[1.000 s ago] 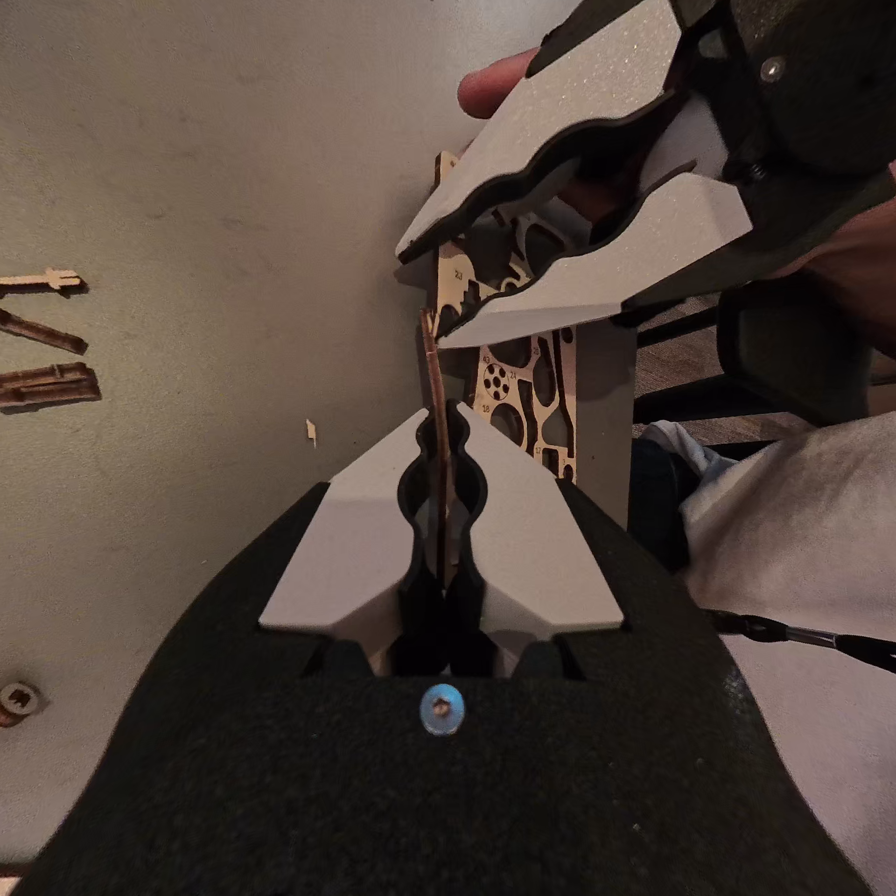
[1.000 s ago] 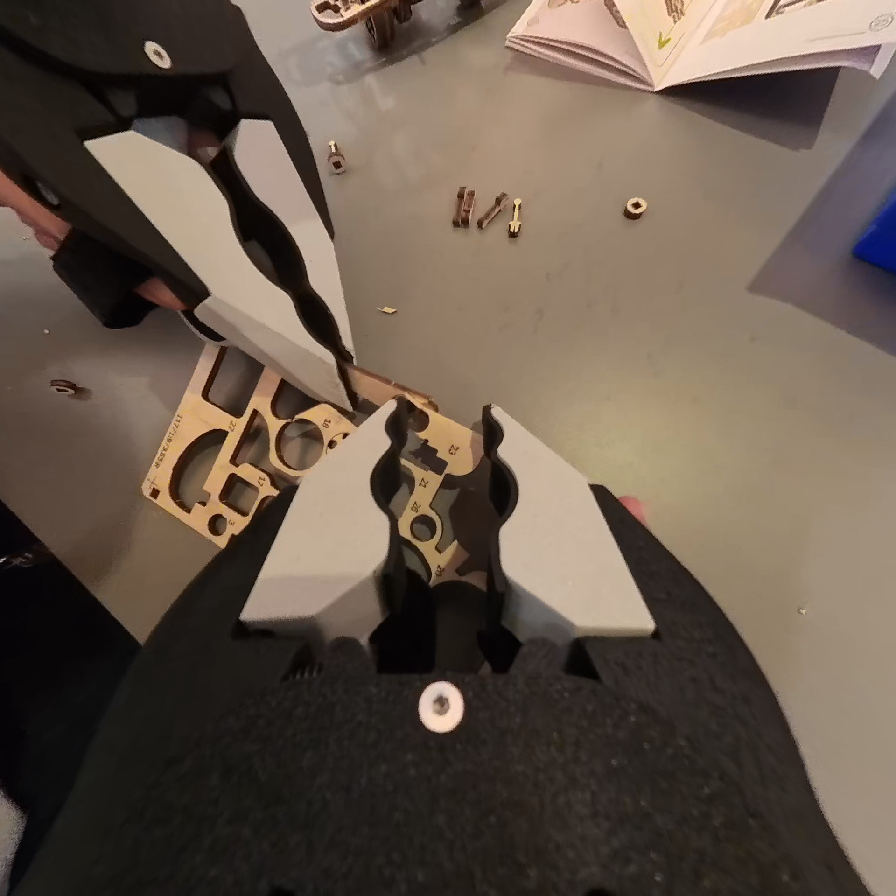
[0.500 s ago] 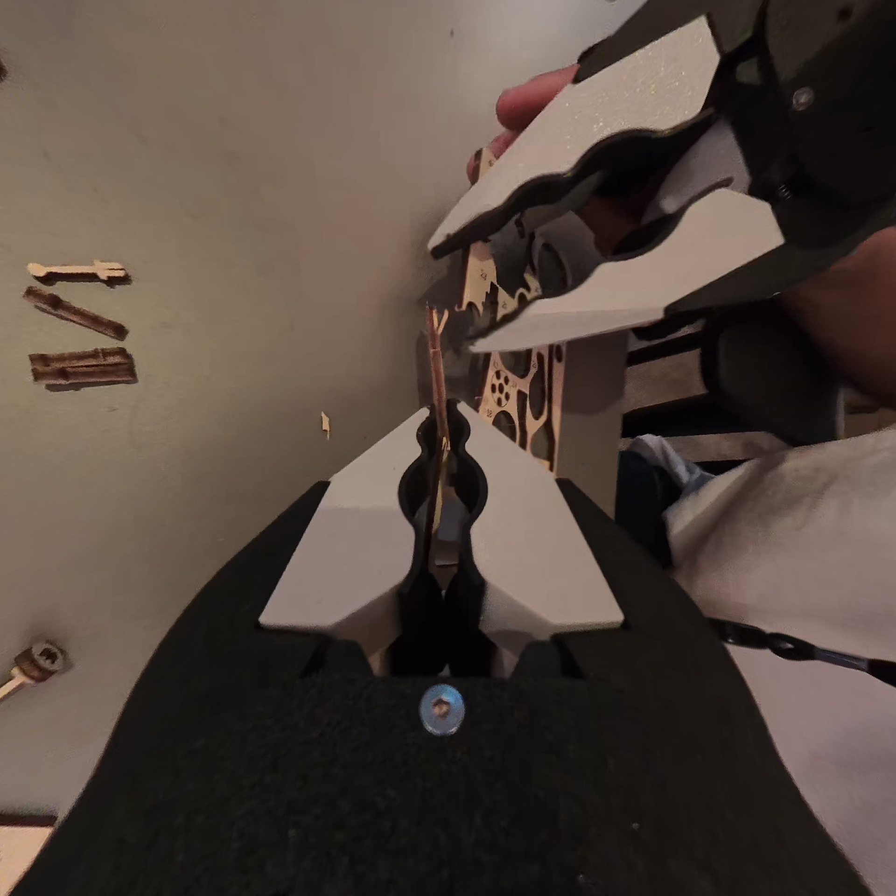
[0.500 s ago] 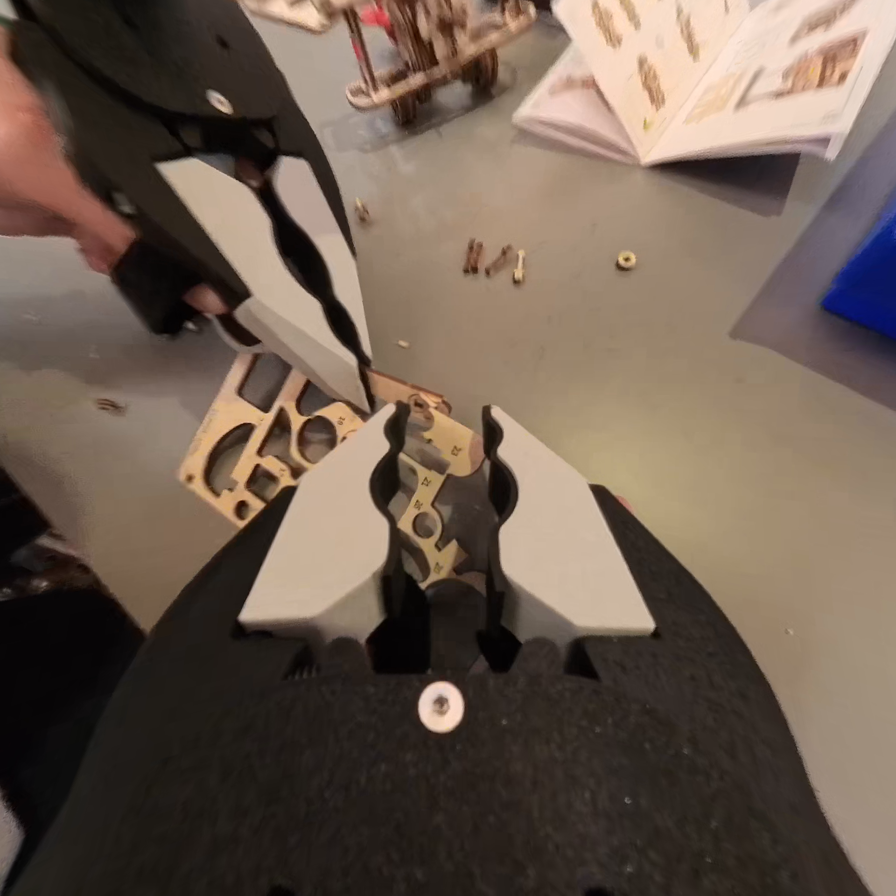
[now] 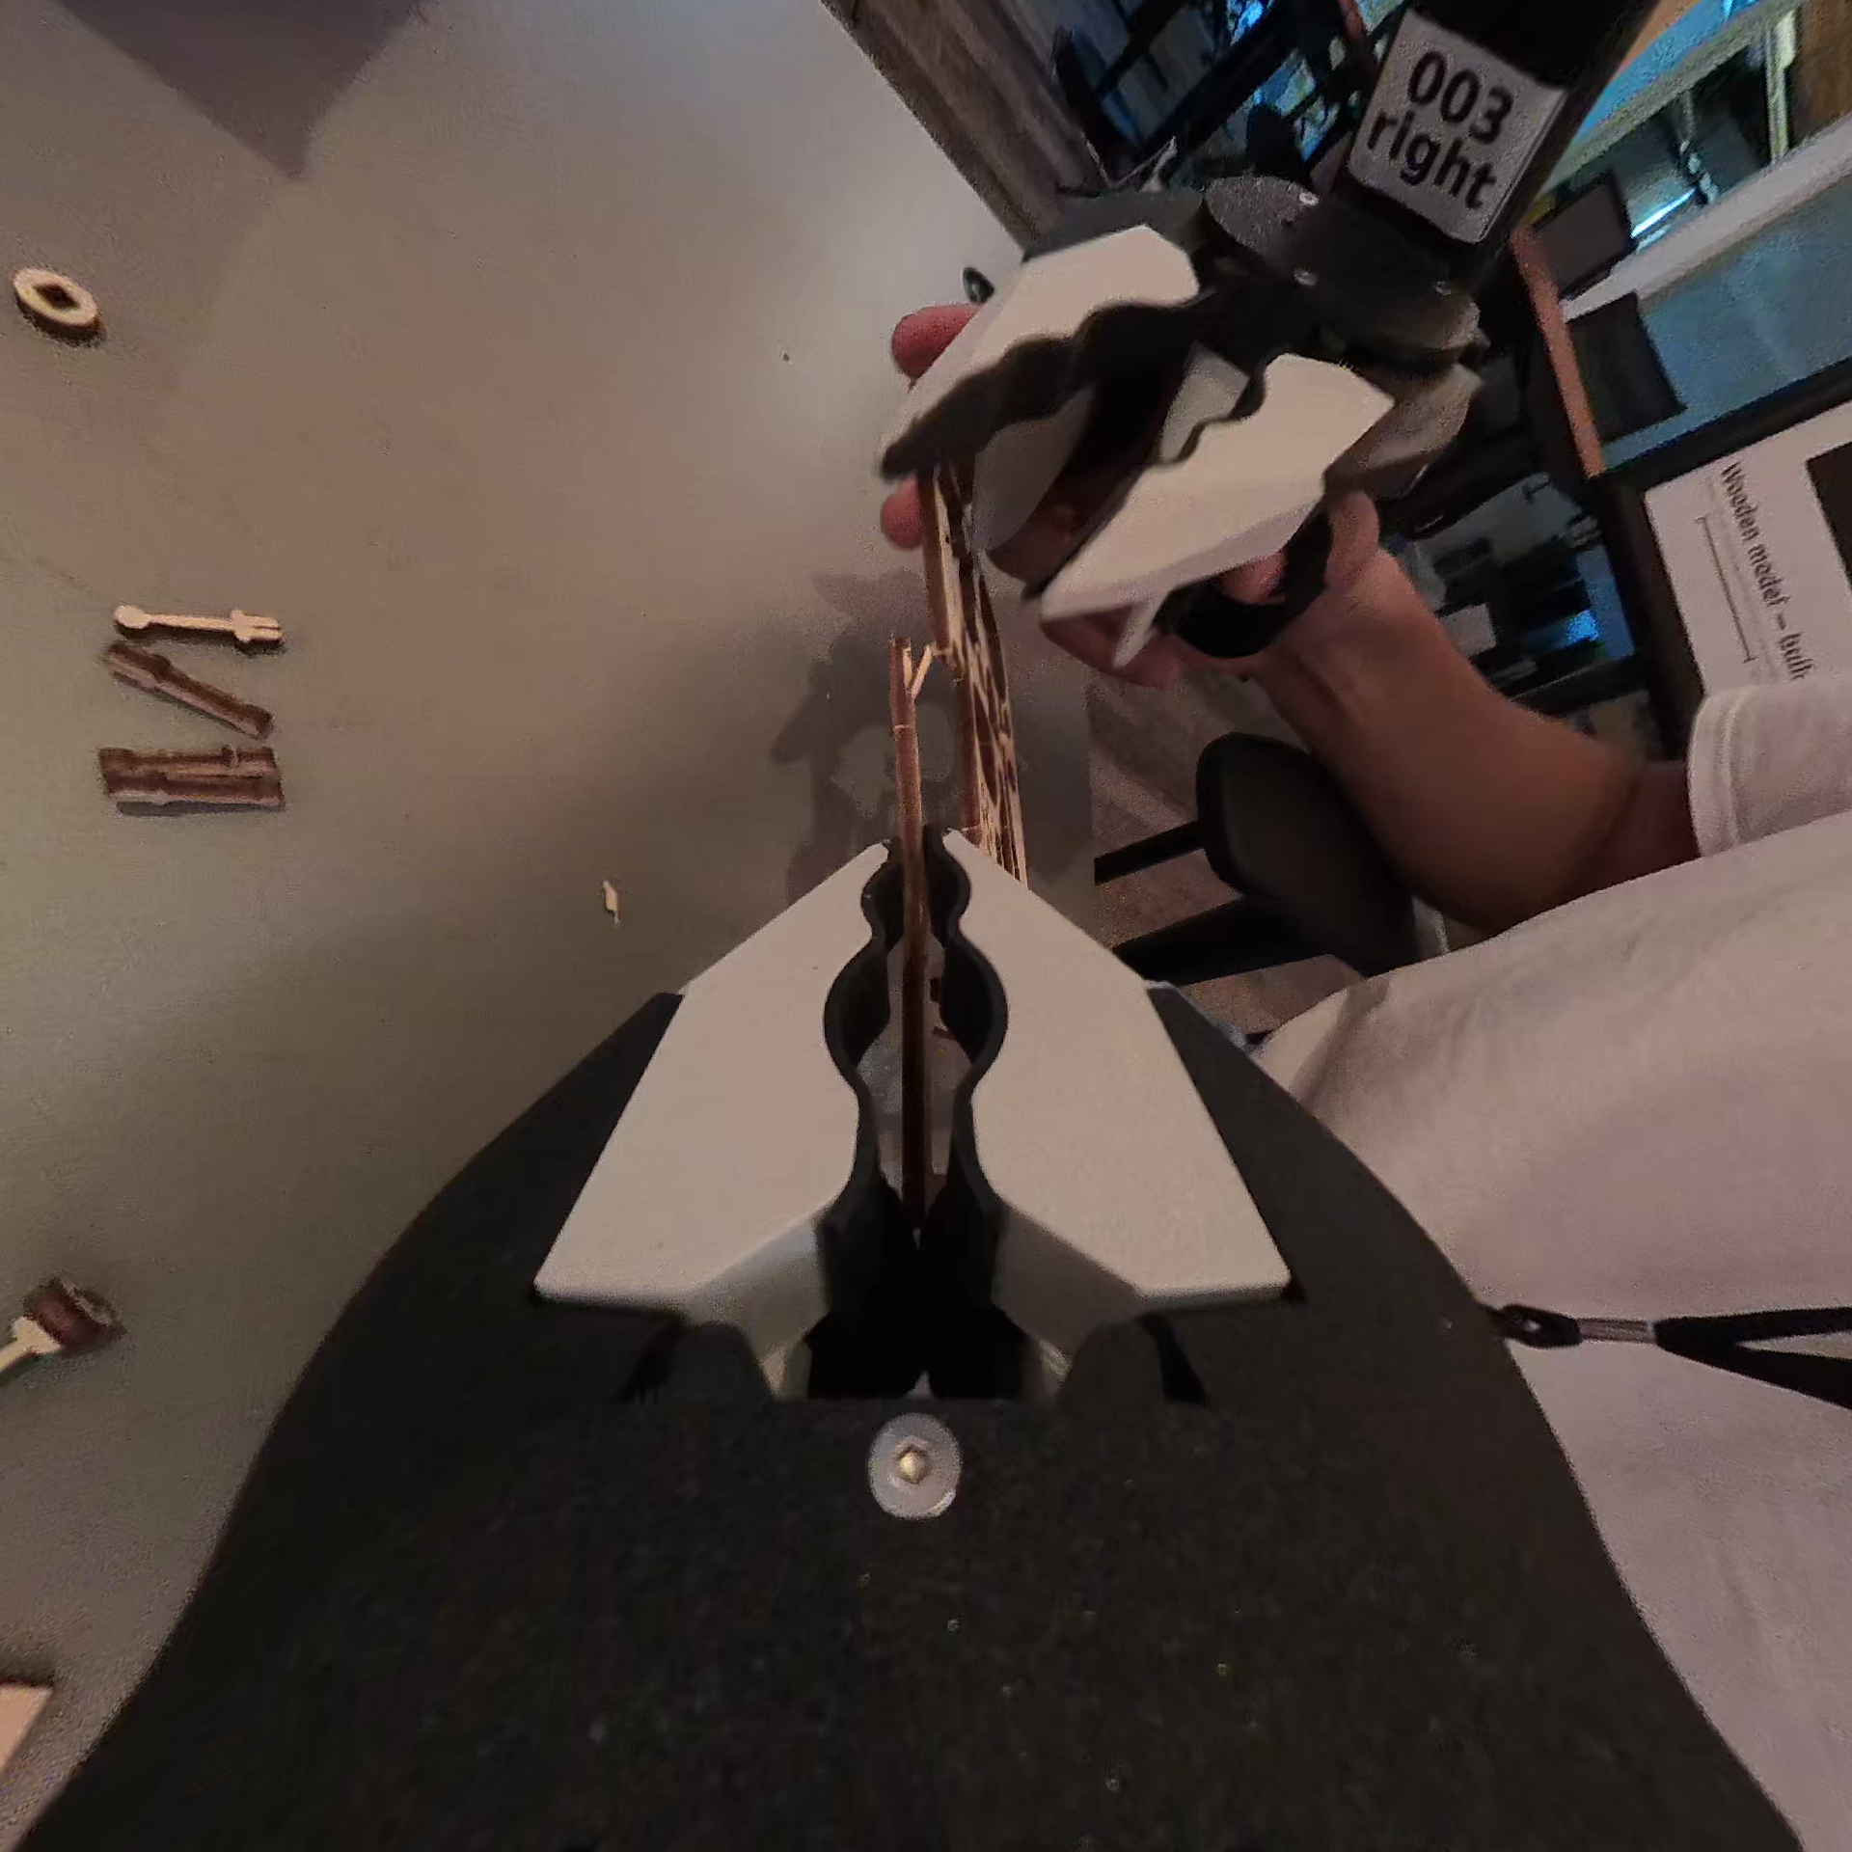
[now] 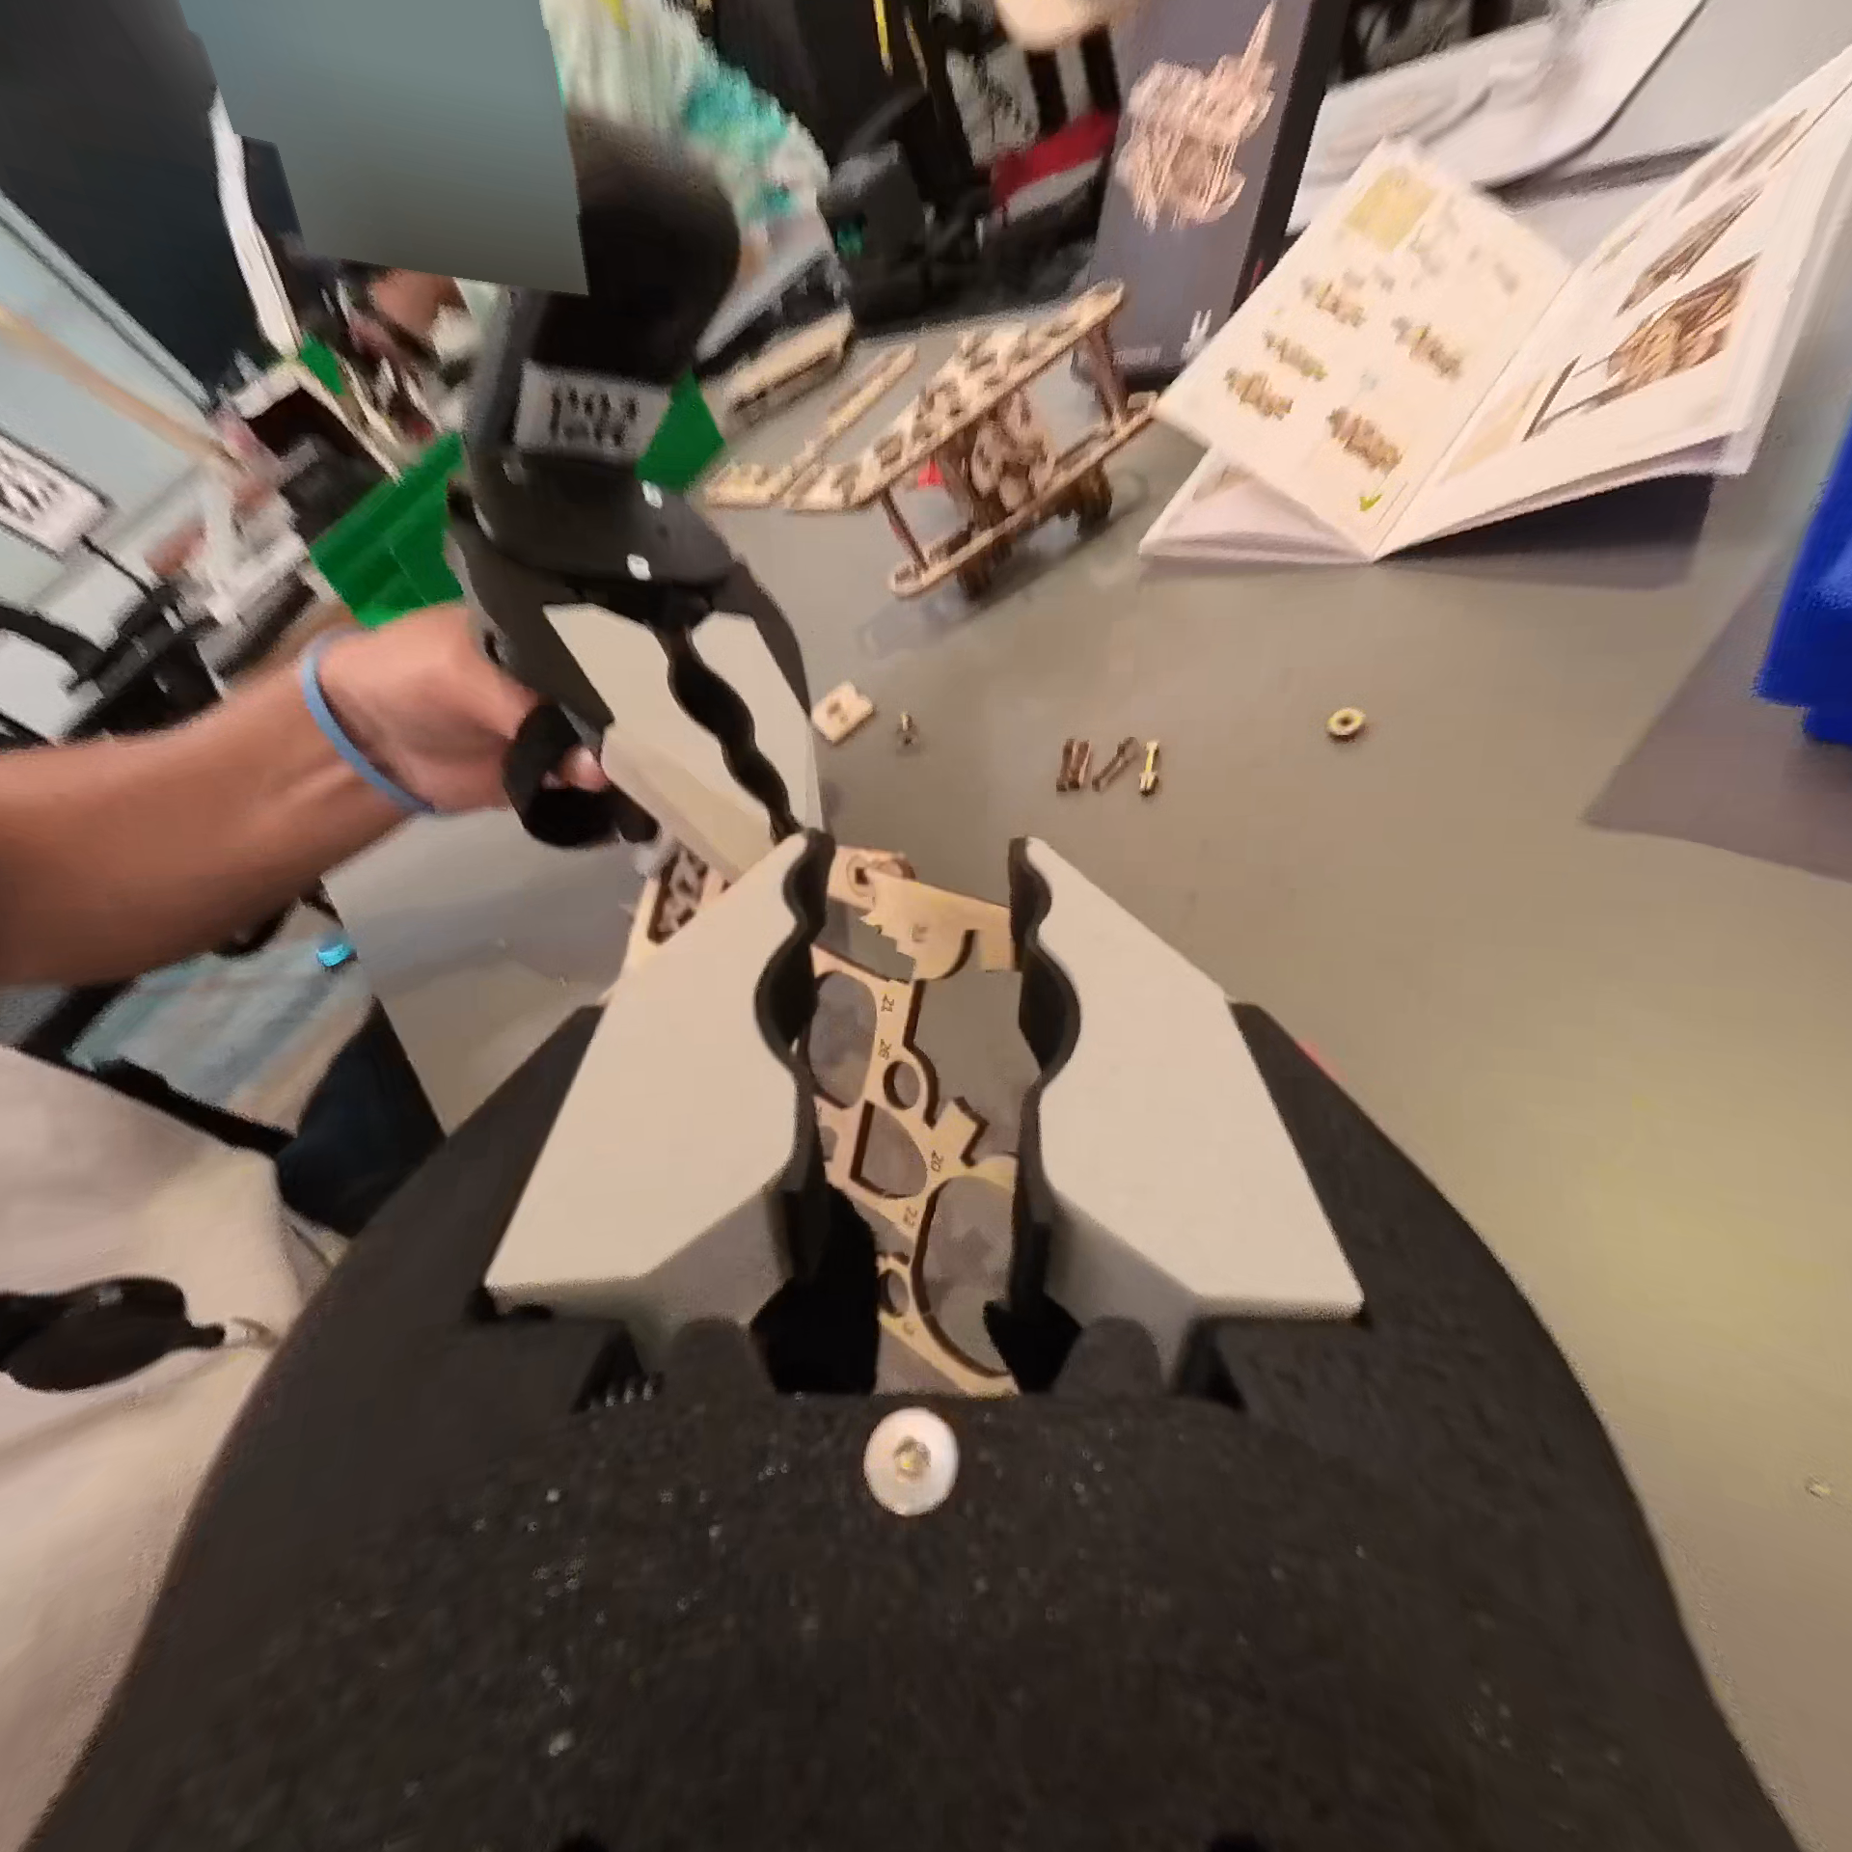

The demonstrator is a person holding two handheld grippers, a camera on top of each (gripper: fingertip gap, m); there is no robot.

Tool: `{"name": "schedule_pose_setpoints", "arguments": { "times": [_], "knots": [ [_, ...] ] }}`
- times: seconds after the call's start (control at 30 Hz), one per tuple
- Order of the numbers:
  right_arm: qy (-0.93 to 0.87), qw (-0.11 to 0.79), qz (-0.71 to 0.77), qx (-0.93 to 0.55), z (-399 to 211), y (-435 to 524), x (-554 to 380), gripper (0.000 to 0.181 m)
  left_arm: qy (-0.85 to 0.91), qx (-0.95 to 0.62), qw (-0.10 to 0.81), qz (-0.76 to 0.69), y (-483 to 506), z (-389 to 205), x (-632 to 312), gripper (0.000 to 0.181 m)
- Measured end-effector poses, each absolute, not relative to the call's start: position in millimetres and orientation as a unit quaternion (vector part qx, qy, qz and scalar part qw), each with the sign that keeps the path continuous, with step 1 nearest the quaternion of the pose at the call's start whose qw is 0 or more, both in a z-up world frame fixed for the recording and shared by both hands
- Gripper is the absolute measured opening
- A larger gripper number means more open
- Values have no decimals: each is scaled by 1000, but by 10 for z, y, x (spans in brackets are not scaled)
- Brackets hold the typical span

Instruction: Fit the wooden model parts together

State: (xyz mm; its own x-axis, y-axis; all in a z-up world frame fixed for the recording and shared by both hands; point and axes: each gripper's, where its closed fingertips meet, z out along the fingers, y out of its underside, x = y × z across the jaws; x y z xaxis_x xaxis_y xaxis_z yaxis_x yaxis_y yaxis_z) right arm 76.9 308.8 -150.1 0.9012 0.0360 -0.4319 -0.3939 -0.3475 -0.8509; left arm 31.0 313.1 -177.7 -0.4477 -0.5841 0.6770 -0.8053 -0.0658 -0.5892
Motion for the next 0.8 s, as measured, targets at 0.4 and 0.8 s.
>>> {"name": "schedule_pose_setpoints", "arguments": {
  "times": [0.4, 0.8],
  "knots": [
    [122, 579, 398, -701, -959, 3076, 440, 0, -605, 509, 68, 609, 3342, -1154, 92, 0],
    [78, 536, 488, -684, -822, 3400, -238, 0, -475, 522, 91, 703, 3691, -793, -560, 3]
  ]
}}
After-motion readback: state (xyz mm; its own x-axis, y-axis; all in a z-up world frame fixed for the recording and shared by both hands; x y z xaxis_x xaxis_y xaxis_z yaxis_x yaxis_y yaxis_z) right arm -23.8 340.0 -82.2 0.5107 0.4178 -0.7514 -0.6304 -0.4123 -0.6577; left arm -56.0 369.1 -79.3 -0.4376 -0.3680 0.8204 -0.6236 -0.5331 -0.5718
